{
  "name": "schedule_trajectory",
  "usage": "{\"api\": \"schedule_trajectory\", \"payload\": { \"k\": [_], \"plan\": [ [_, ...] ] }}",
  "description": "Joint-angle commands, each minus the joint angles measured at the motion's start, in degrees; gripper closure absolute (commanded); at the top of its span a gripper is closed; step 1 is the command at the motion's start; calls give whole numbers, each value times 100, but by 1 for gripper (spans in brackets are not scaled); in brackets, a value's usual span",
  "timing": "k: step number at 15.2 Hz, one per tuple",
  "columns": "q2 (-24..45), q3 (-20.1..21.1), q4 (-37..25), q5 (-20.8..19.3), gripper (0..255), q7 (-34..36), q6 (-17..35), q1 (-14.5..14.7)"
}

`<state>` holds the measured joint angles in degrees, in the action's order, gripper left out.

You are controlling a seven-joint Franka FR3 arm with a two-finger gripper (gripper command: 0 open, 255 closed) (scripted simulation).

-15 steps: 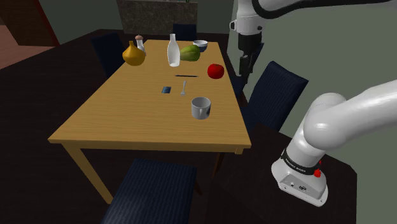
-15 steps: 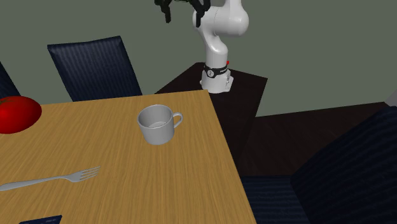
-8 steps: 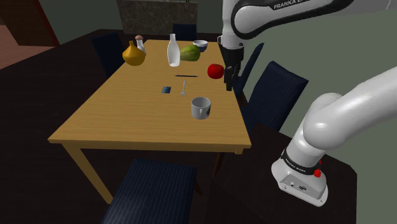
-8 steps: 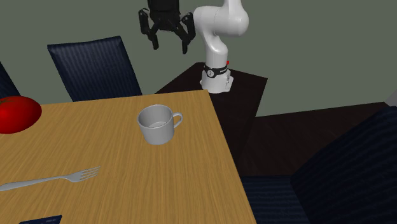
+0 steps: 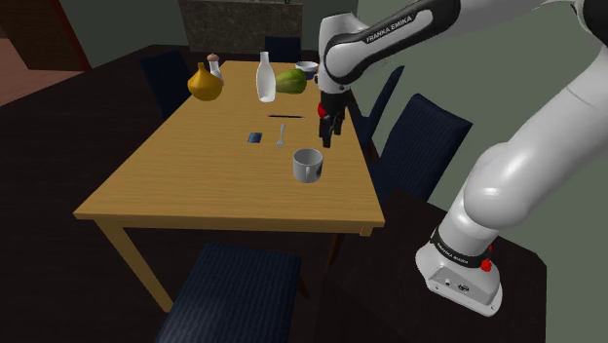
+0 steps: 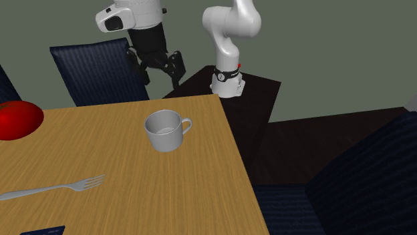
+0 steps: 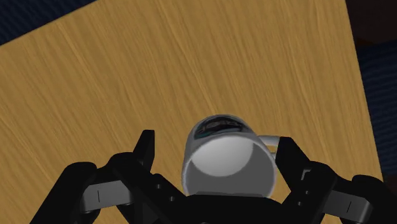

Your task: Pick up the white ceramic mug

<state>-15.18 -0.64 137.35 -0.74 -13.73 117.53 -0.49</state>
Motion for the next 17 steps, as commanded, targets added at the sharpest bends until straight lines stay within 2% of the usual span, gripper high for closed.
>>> {"api": "schedule_trajectory", "payload": {
  "k": [1, 6, 14, 16, 17],
  "plan": [
    [402, -32, -134, 71, 0, -57, 317, 3],
    [1504, -111, -674, 301, 0, -282, 969, -18],
    [1909, -106, -490, 345, 0, -327, 1560, -19],
    [1909, -106, -490, 345, 0, -327, 1560, -19],
    [1909, -104, -486, 345, 255, -323, 1565, -17]
  ]
}}
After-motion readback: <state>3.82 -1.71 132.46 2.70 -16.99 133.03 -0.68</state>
